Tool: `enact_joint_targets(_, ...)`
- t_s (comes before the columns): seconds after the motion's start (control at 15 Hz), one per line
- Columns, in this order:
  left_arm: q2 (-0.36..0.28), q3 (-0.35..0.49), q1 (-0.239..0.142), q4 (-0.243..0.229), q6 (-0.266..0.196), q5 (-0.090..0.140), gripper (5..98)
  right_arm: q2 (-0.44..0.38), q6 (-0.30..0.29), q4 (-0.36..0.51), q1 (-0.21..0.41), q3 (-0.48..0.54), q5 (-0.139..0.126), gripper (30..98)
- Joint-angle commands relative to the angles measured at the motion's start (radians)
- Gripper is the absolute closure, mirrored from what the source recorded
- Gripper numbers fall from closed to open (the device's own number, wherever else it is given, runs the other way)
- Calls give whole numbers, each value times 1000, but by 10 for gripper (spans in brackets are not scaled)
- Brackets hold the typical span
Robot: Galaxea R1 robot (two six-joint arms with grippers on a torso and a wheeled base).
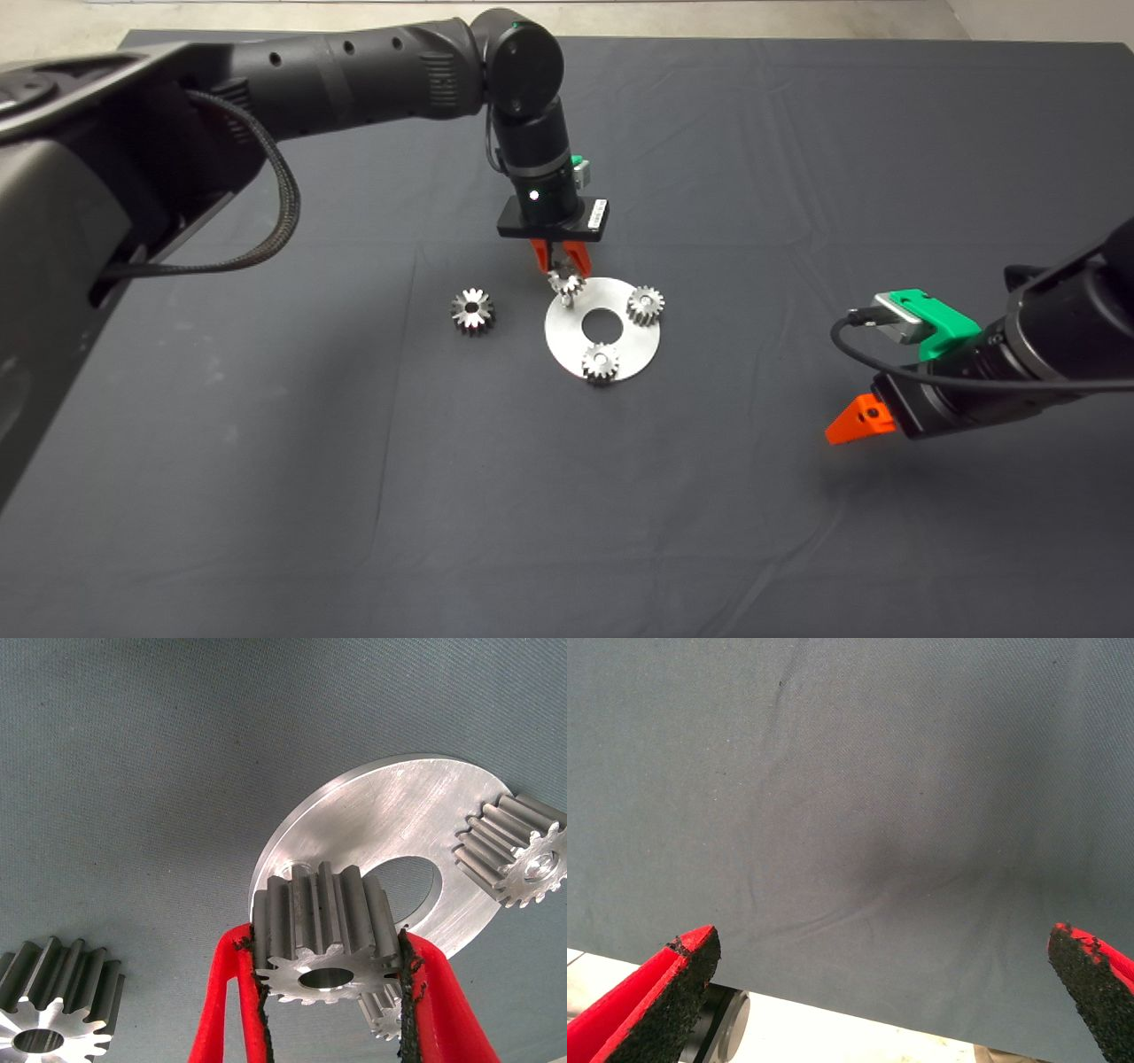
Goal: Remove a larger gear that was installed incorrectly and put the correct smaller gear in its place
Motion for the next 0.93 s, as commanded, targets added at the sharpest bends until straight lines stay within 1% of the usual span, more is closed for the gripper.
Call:
enact_joint_targets(0.0, 5, 19, -27, -3, 5, -20, 822, -2, 0, 27, 21, 7, 1, 307)
enact_joint_targets(0.27, 3, 30, -27, -6, 8, -9, 822, -3, 0, 27, 23, 4, -4, 307)
enact_joint_targets(0.53, 3, 43, -18, -25, 8, -8, 822, -5, 0, 27, 23, 4, -5, 307)
enact_joint_targets(0.6, 4, 44, -18, -26, 8, -5, 822, -5, 0, 27, 23, 4, -5, 307)
enact_joint_targets(0.67, 4, 47, -18, -26, 7, 7, 822, -5, 0, 27, 23, 4, -5, 307)
enact_joint_targets(0.73, 3, 53, -18, -24, 6, 12, 822, -5, 0, 27, 23, 4, -5, 307)
enact_joint_targets(0.87, 3, 56, -18, -23, 6, 14, 822, -6, 0, 27, 23, 4, -5, 307)
